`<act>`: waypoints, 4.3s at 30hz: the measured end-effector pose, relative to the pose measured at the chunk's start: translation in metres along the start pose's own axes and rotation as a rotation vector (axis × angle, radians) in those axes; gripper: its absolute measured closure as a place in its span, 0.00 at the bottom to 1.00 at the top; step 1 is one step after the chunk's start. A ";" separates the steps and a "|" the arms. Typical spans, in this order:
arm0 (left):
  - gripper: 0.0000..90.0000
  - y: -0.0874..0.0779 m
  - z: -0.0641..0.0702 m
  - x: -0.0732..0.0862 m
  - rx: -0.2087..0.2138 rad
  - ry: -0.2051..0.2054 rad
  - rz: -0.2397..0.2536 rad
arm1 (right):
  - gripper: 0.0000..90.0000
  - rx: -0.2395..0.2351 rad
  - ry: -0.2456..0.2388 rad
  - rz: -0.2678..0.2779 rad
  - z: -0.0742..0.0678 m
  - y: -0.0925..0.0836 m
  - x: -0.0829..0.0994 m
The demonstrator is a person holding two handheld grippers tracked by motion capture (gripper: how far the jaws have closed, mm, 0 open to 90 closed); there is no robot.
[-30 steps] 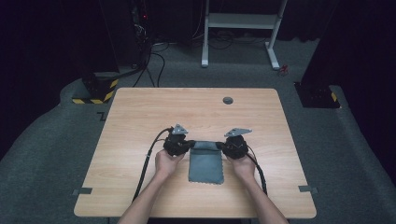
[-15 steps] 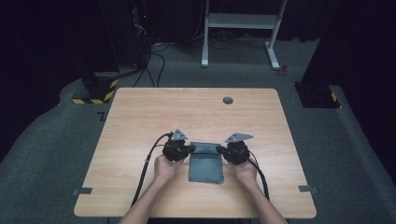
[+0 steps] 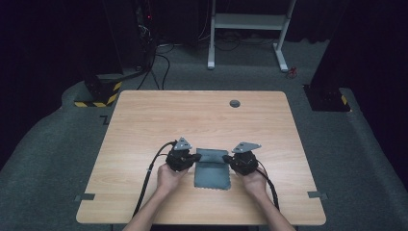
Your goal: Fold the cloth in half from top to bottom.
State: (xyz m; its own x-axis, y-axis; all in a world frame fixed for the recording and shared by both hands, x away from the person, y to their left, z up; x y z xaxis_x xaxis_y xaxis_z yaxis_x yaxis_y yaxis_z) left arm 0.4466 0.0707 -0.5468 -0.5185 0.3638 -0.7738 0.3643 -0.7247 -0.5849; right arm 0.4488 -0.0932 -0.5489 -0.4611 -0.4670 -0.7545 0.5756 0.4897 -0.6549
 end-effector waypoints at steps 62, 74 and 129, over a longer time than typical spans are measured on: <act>0.99 -0.008 0.037 0.045 0.049 0.038 -0.036 | 0.99 -0.037 -0.105 0.009 -0.043 -0.025 0.047; 0.99 -0.007 0.041 0.051 0.060 0.031 -0.047 | 0.98 -0.046 -0.085 0.012 -0.045 -0.025 0.052; 0.66 -0.018 0.056 0.061 0.004 0.109 -0.105 | 0.80 -0.012 -0.066 -0.014 -0.048 -0.038 0.063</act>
State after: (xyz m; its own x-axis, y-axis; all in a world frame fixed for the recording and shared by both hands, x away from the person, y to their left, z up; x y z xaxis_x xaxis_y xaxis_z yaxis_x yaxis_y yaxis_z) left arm 0.3649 0.0729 -0.5703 -0.4664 0.4989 -0.7305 0.3095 -0.6816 -0.6631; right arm 0.3654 -0.1061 -0.5739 -0.4232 -0.5213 -0.7410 0.5611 0.4914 -0.6661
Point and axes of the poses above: each handheld gripper's, and its own axes: y roughly forward along the jaws, x roughly out of its underside, z roughly to its right, the point moved 8 cm from there along y, roughly forward along the jaws, and after that the axes turned 8 degrees about x, right-handed, at the moved point
